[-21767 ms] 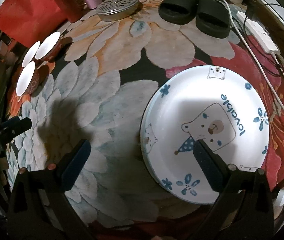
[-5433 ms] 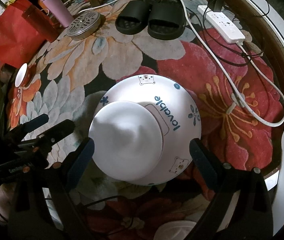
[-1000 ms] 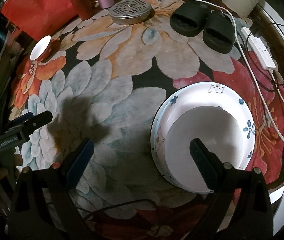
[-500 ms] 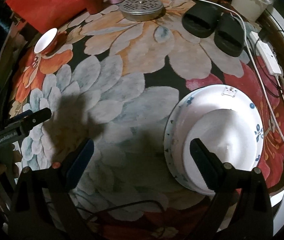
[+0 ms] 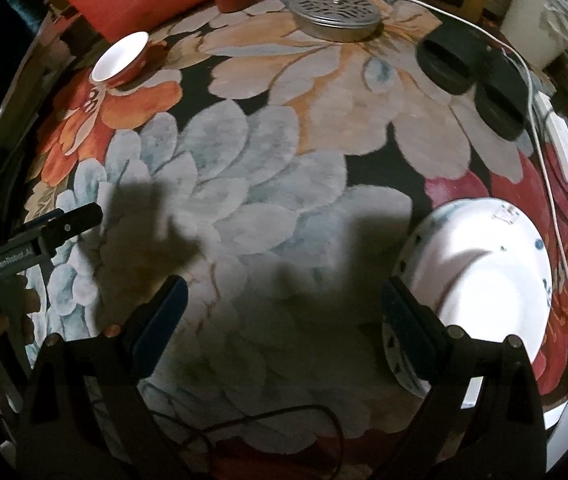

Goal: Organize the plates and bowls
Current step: 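Move the right tool to the last white bowl and grasp its rim, then lift the last white bowl and carry it over the stack, then lower the bowl onto the stacked bowls and open the right tool, then withdraw the right tool from the stack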

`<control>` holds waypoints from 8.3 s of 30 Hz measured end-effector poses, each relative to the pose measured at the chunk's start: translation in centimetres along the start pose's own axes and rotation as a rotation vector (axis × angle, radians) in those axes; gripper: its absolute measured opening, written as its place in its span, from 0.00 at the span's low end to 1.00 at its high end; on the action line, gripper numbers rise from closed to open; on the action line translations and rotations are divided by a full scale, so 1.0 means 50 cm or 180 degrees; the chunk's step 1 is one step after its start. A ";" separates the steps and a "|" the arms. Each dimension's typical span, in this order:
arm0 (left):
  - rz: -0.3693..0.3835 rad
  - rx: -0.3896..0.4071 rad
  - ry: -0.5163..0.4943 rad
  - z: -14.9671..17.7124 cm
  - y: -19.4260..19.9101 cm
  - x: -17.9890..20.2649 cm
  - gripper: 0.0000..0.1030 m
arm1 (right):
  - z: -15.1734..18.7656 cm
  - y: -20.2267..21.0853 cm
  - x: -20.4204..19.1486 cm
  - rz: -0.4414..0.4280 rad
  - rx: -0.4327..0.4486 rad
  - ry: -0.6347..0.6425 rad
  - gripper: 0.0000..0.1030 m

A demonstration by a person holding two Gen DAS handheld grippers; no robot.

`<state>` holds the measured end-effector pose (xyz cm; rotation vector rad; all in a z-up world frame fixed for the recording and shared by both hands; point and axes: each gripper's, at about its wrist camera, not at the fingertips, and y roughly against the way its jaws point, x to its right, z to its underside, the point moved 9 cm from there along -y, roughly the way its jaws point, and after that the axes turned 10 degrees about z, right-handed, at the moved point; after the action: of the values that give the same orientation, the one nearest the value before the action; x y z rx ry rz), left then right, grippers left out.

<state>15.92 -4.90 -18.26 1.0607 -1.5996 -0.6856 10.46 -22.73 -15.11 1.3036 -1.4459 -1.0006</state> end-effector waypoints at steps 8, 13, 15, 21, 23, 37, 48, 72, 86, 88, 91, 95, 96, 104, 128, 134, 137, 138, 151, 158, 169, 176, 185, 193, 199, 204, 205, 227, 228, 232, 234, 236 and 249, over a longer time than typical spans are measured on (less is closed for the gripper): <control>-0.0030 0.0141 0.0173 -0.033 0.017 -0.066 0.98 | -0.060 -0.023 -0.070 -0.0174 -0.0083 0.0090 0.95; -0.0066 0.0188 0.0292 -0.040 0.020 -0.113 0.98 | -0.094 -0.047 -0.124 -0.0227 -0.0115 0.0314 0.95; -0.0073 0.0213 0.0378 -0.042 0.021 -0.137 0.98 | -0.109 -0.058 -0.149 -0.0276 -0.0156 0.0365 0.95; -0.0144 0.0334 0.0575 -0.061 0.037 -0.206 0.98 | -0.183 -0.088 -0.214 -0.0609 -0.0177 0.0214 0.94; -0.0167 0.0394 0.0632 -0.075 0.048 -0.227 0.98 | -0.213 -0.094 -0.240 -0.0762 -0.0160 0.0127 0.93; -0.0261 0.0572 0.0734 -0.111 0.077 -0.294 0.98 | -0.465 -0.197 -0.403 -0.1034 -0.0188 -0.0445 0.73; -0.0313 0.0603 0.0834 -0.091 0.100 -0.344 0.98 | -0.470 -0.251 -0.461 -0.1041 -0.0335 -0.0492 0.18; 0.0044 0.0213 0.0620 -0.121 -0.025 -0.255 0.31 | -0.197 -0.183 -0.448 -0.1336 -0.0756 0.0435 0.17; 0.0239 -0.0017 0.0160 -0.071 0.010 -0.143 0.07 | -0.165 -0.110 -0.383 -0.1091 -0.0502 0.0518 0.14; 0.0273 -0.0028 0.0074 -0.066 0.023 -0.112 0.07 | -0.152 -0.084 -0.360 -0.1035 -0.0478 0.0562 0.14; 0.0324 -0.0048 -0.0074 -0.058 0.047 -0.060 0.07 | -0.133 -0.043 -0.322 -0.0982 -0.0442 0.0555 0.14; 0.0375 -0.0103 -0.0248 -0.044 0.070 0.010 0.07 | -0.107 0.007 -0.270 -0.0934 -0.0396 0.0462 0.14; 0.0377 -0.0119 -0.0279 -0.040 0.075 0.025 0.07 | -0.100 0.017 -0.257 -0.0933 -0.0397 0.0433 0.14; 0.0354 -0.0123 -0.0530 -0.031 0.102 0.127 0.08 | -0.058 0.068 -0.178 -0.0946 -0.0313 0.0150 0.14; 0.0600 -0.0291 -0.0918 0.004 0.037 0.348 0.09 | -0.027 0.107 0.050 -0.0831 -0.0187 -0.0396 0.14; 0.0653 -0.0325 -0.0964 0.009 0.019 0.386 0.09 | -0.019 0.102 0.089 -0.0804 -0.0194 -0.0479 0.14; 0.0684 -0.0341 -0.0978 0.012 0.010 0.404 0.09 | -0.015 0.100 0.107 -0.0787 -0.0198 -0.0516 0.14; 0.0690 -0.0344 -0.0986 0.013 0.007 0.410 0.09 | -0.013 0.100 0.114 -0.0777 -0.0197 -0.0528 0.14; 0.0817 -0.0413 -0.1117 0.029 -0.031 0.500 0.09 | 0.009 0.099 0.201 -0.0676 -0.0214 -0.0710 0.14; 0.0884 -0.0473 -0.1192 0.044 -0.055 0.549 0.09 | 0.026 0.093 0.249 -0.0628 -0.0244 -0.0807 0.15; 0.1004 -0.0586 -0.1316 0.074 -0.101 0.629 0.09 | 0.060 0.083 0.330 -0.0543 -0.0290 -0.0973 0.15; 0.1026 -0.0654 -0.1499 0.100 -0.136 0.686 0.09 | 0.082 0.069 0.387 -0.0463 -0.0331 -0.1110 0.15; 0.0840 -0.0921 -0.1734 0.153 -0.198 0.694 0.13 | 0.126 0.013 0.405 -0.0365 -0.0595 -0.1084 0.15; 0.0822 -0.1001 -0.1667 0.160 -0.197 0.677 0.42 | 0.120 0.015 0.393 -0.0295 -0.0528 -0.0900 0.17; 0.0867 -0.1018 -0.1550 0.161 -0.183 0.667 0.64 | 0.108 0.032 0.389 -0.0295 -0.0431 -0.0892 0.17; 0.1011 -0.1019 -0.1495 0.161 -0.172 0.669 0.83 | 0.104 0.042 0.401 -0.0173 -0.0372 -0.0924 0.17; 0.1017 -0.0970 -0.1510 0.158 -0.167 0.671 0.94 | 0.104 0.043 0.406 -0.0153 -0.0365 -0.0950 0.17; 0.0756 -0.0484 -0.1455 0.119 -0.108 0.604 0.99 | 0.122 0.068 0.409 0.0110 -0.0152 -0.1147 0.72; 0.0753 -0.0459 -0.1412 0.117 -0.104 0.598 0.99 | 0.120 0.070 0.405 0.0137 -0.0134 -0.1127 0.72; 0.0607 -0.0318 -0.1372 0.111 -0.084 0.575 0.99 | 0.113 0.081 0.385 0.0319 -0.0058 -0.0966 0.71; 0.0506 -0.0255 -0.1351 0.107 -0.073 0.560 0.99 | 0.109 0.083 0.373 0.0287 -0.0024 -0.0929 0.71; 0.0324 -0.0210 -0.1341 0.102 -0.061 0.543 0.99 | 0.115 0.082 0.373 0.0430 -0.0099 -0.0962 0.71; 0.0220 -0.0199 -0.1298 0.103 -0.018 0.484 0.99 | 0.110 0.095 0.292 0.0242 -0.0074 -0.0725 0.72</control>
<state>9.87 -27.32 -9.66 0.8506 -1.9374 -0.9425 3.67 -36.78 -10.35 1.1372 -1.6375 -1.1403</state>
